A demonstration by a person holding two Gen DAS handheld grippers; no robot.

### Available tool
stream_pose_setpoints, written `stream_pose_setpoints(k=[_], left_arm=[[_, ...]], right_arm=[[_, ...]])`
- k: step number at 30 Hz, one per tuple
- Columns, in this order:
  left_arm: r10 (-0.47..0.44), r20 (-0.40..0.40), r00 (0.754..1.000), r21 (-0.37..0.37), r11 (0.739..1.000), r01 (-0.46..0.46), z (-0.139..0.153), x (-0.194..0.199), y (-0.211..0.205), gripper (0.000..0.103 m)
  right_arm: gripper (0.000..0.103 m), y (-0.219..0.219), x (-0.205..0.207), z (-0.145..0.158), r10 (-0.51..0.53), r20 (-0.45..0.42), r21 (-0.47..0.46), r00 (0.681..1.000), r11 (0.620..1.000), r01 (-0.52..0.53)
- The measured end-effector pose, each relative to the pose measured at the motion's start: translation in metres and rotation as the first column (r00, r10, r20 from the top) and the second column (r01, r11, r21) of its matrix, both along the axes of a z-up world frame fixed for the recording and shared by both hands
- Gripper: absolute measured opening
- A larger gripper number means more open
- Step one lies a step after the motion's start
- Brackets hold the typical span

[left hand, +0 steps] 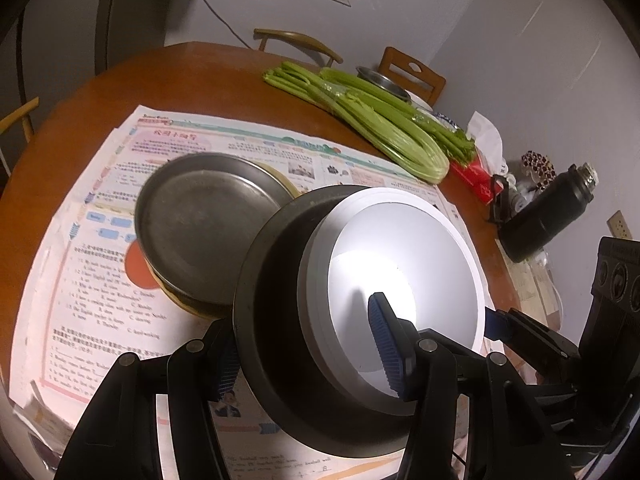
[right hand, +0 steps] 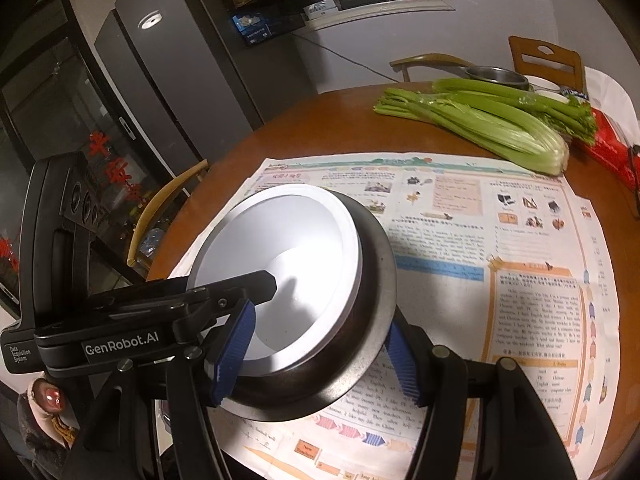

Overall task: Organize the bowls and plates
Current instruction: 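Carry the steel bowl with nested cups over the grey plate stack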

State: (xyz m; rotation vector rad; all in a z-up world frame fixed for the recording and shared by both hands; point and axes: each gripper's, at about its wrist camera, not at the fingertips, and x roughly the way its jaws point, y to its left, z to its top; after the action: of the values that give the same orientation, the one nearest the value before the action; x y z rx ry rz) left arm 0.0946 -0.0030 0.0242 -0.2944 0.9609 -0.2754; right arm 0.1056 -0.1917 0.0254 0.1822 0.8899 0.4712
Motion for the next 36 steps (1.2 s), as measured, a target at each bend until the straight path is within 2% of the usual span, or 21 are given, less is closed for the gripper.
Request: stream_pose_setpoints(k=[19, 27, 36], left_arm=[[0.046, 0.051, 0.998, 0.021, 0.999, -0.048, 0.025, 0.03, 0.039, 0.059], [0.067, 0.037, 0.997, 0.032, 0.997, -0.069, 0.018, 0.046, 0.057, 0.059], [0.075, -0.001, 0.997, 0.029, 0.997, -0.075, -0.003, 0.061, 0.067, 0.059]], right_arm=[[0.064, 0.036, 0.039, 0.02, 0.045, 0.047, 0.008, 0.998, 0.999, -0.045], [0.064, 0.054, 0.059, 0.012, 0.066, 0.031, 0.02, 0.997, 0.998, -0.067], [0.064, 0.062, 0.073, -0.007, 0.064, -0.014, 0.032, 0.998, 0.997, -0.064]])
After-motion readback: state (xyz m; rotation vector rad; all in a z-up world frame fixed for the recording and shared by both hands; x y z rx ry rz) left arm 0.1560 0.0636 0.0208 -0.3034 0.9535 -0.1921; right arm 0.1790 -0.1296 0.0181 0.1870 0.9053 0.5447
